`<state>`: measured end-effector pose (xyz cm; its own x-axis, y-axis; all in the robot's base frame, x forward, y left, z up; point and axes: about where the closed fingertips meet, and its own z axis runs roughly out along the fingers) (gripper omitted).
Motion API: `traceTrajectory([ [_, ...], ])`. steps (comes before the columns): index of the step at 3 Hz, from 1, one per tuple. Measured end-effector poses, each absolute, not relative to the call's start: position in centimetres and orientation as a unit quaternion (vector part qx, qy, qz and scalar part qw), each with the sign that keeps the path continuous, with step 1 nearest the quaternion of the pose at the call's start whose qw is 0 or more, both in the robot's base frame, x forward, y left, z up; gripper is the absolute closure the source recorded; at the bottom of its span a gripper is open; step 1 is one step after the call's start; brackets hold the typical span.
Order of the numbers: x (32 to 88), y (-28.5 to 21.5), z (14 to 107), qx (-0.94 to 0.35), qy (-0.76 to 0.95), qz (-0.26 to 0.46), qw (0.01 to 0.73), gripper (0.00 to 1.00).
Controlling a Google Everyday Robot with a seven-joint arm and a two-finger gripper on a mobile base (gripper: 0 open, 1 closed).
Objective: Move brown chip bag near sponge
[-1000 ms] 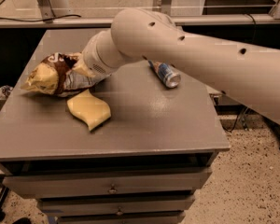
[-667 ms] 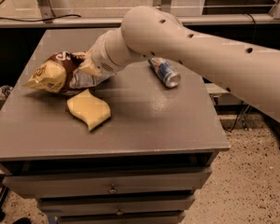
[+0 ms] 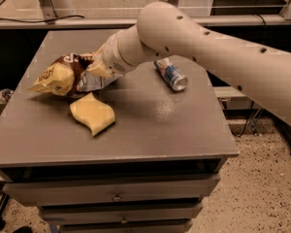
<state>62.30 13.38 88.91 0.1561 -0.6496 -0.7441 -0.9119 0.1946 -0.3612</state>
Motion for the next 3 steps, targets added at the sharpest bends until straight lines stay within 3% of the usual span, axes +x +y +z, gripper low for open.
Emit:
traceTrajectory([
  [1,62.39,13.4,88.76,-0.618,0.631,0.155,0.443,0.15],
  [2,62.37,13.45,88.91,-0.618,0.63,0.156,0.444,0.0],
  [3,62.37,13.44,88.93,-0.618,0.63,0.156,0.444,0.0],
])
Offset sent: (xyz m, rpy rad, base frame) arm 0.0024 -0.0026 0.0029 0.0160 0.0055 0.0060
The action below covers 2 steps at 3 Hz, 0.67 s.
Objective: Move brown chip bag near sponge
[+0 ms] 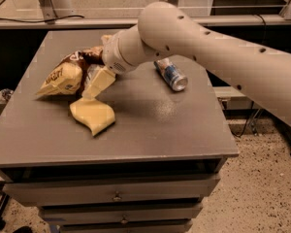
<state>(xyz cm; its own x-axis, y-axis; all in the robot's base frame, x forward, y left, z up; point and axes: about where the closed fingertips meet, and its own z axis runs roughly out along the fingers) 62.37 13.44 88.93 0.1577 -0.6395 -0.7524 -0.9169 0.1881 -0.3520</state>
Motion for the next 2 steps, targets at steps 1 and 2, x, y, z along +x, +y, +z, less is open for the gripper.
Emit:
traceTrajectory([
  [1,62.2,13.3,89.3,-0.613,0.632,0.157,0.447,0.0],
  [2,62.0,12.8,90.4,-0.609,0.635,0.155,0.449,0.0],
])
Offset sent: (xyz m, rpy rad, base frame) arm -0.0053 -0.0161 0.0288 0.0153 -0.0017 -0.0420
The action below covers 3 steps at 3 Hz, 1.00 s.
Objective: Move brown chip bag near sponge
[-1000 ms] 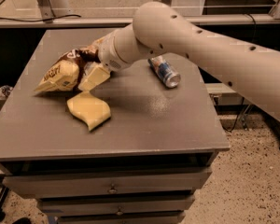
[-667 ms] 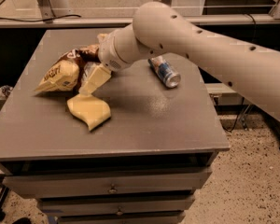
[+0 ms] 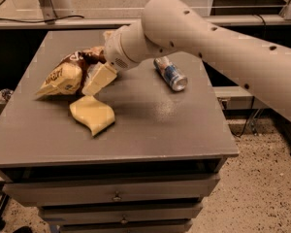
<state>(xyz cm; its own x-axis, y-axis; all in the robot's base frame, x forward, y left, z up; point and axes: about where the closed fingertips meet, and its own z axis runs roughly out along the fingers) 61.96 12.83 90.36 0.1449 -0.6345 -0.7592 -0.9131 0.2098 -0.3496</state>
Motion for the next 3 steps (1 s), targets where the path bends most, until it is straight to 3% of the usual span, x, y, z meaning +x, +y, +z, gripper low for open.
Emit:
traceTrajectory([
  [1,62.0,11.1,92.0,-0.603,0.641,0.143,0.453,0.0],
  [3,62.0,1.7,96.3,-0.559,0.669,0.094,0.481,0.0],
])
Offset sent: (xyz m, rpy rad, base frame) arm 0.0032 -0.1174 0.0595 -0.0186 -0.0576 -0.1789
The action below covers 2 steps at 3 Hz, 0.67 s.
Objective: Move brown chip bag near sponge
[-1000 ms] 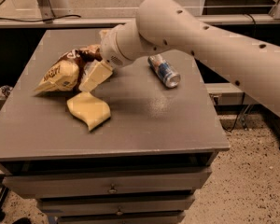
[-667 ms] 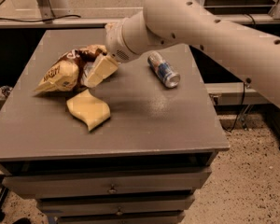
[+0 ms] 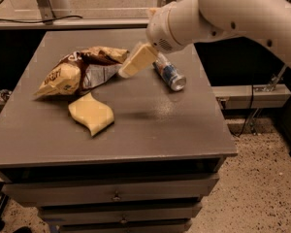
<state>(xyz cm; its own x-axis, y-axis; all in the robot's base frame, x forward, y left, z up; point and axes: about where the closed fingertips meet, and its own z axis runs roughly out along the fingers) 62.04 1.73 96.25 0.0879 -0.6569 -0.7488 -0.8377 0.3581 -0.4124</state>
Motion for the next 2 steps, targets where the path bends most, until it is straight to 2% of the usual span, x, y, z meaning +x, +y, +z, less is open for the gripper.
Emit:
traceTrajectory([
  [1,62.28,-4.22,98.51,-0.521,0.684,0.064,0.507,0.0],
  [2,62.28,-4.21,98.51,-0.521,0.684,0.064,0.507,0.0],
])
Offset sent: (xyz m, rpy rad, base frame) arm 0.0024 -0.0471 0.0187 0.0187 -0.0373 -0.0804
